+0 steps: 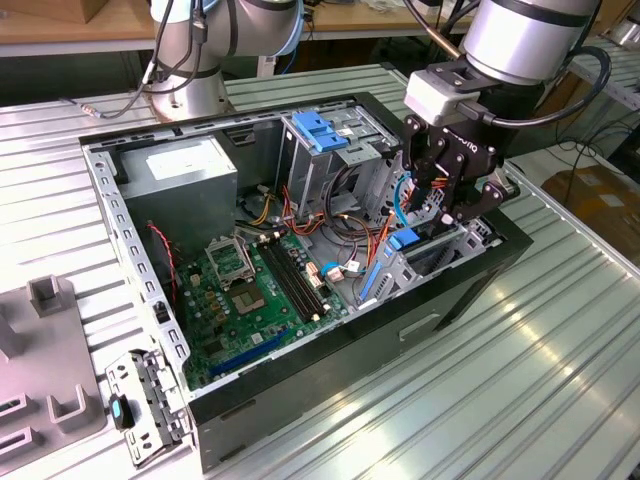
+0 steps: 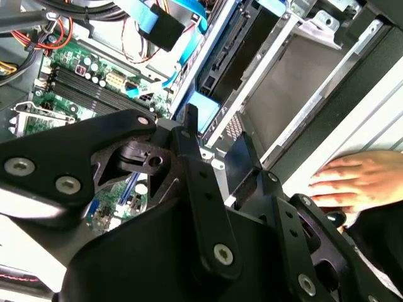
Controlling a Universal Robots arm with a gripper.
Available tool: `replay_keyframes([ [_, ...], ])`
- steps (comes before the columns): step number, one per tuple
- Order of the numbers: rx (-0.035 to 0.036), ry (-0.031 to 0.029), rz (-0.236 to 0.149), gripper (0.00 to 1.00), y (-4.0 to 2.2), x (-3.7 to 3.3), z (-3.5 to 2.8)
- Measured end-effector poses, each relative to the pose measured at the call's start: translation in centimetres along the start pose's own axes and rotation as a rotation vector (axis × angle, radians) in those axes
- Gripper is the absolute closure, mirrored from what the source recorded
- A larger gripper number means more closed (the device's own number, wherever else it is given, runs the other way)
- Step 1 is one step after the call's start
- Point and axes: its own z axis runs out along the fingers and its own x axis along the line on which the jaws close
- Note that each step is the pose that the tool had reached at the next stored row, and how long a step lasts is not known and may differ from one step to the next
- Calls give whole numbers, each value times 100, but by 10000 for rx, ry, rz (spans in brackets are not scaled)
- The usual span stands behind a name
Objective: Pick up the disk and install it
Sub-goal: 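Insert the disk into the insertion slot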
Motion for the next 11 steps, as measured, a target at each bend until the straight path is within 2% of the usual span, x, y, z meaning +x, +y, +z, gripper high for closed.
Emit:
replay_keyframes([
  [5, 0, 1, 1, 57, 0, 0, 0],
  [9, 0, 2, 0, 82, 0, 0, 0],
  [10, 0, 2, 0, 82, 0, 0, 0],
  [11, 0, 1, 0, 88, 0, 0, 0],
])
